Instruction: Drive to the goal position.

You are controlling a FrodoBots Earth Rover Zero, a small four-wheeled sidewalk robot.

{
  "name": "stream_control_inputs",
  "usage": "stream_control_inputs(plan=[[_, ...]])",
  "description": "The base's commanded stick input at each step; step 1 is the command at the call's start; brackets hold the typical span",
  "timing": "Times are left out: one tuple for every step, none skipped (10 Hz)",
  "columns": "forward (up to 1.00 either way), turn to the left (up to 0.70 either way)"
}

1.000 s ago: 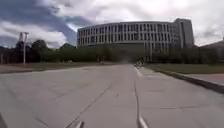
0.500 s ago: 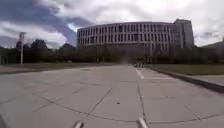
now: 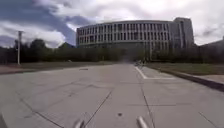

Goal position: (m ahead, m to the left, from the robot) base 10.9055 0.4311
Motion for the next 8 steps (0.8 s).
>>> stream_control_inputs(plan=[[0.70, 0.00], [0.70, 0.00], [0.70, 0.00], [0.70, 0.00], [0.70, 0.00], [0.70, 0.00], [0.70, 0.00], [0.70, 0.00]])
